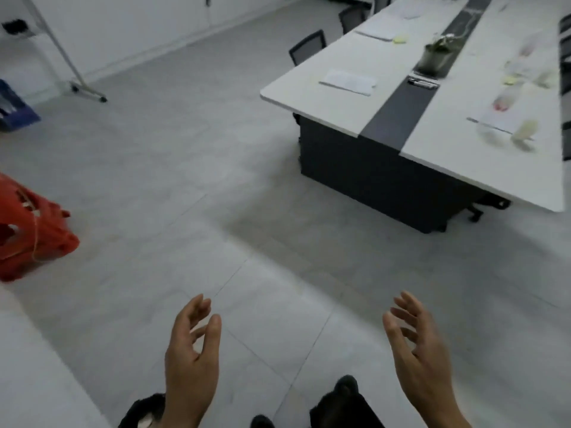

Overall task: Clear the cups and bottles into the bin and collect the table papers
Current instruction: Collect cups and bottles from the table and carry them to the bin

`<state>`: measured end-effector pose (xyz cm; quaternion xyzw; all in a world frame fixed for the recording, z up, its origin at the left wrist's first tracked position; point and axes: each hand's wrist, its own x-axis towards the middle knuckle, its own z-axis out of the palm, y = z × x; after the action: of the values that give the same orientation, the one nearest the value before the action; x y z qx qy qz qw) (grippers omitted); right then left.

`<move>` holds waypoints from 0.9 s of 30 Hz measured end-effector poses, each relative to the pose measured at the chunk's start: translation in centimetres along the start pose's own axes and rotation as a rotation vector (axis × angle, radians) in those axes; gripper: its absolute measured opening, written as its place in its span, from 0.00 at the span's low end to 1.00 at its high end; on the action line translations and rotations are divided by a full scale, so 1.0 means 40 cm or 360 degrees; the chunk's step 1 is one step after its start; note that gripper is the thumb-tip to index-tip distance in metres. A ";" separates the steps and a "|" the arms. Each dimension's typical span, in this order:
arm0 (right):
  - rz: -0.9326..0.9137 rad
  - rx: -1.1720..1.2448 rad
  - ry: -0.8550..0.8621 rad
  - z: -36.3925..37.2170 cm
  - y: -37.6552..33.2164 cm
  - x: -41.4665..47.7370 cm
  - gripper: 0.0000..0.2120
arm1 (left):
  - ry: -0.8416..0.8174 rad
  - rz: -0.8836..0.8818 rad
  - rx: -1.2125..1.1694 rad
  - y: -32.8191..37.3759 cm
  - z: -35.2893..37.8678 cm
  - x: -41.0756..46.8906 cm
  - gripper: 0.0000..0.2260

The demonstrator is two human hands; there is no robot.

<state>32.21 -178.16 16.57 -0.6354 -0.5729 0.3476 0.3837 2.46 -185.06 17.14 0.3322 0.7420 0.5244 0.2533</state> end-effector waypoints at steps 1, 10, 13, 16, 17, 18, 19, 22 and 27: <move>0.0035 0.0017 0.0123 -0.056 0.022 -0.004 0.23 | -0.0077 0.0061 0.0004 0.029 0.048 0.003 0.15; 0.0408 0.0250 0.0863 -0.529 0.317 -0.009 0.19 | -0.0680 0.0293 0.0080 0.215 0.623 -0.161 0.14; 0.0438 0.0248 0.0928 -0.684 0.412 0.042 0.22 | -0.0873 0.0311 0.0067 0.290 0.842 -0.250 0.16; 0.0468 0.0243 0.0921 -0.834 0.474 0.106 0.23 | -0.1104 0.0402 0.0111 0.376 1.029 -0.329 0.17; 0.0470 0.0233 0.0920 -0.884 0.489 0.130 0.24 | -0.1153 0.0431 0.0120 0.407 1.083 -0.351 0.18; 0.0469 0.0231 0.0922 -0.929 0.502 0.156 0.25 | -0.1188 0.0444 0.0120 0.438 1.132 -0.368 0.19; 0.0469 0.0233 0.0917 -0.971 0.513 0.182 0.26 | -0.1213 0.0446 0.0118 0.466 1.177 -0.382 0.19; 0.0473 0.0233 0.0861 -1.077 0.561 0.274 0.28 | -0.1230 0.0446 0.0116 0.520 1.312 -0.401 0.23; 0.0546 0.0173 0.0780 -1.209 0.697 0.466 0.32 | -0.1242 0.0359 0.0094 0.535 1.586 -0.400 0.22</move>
<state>89.60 -165.31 14.25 -0.7663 -0.3281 0.2738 0.4797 63.68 -153.62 17.41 0.5928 0.5637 0.3619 0.4471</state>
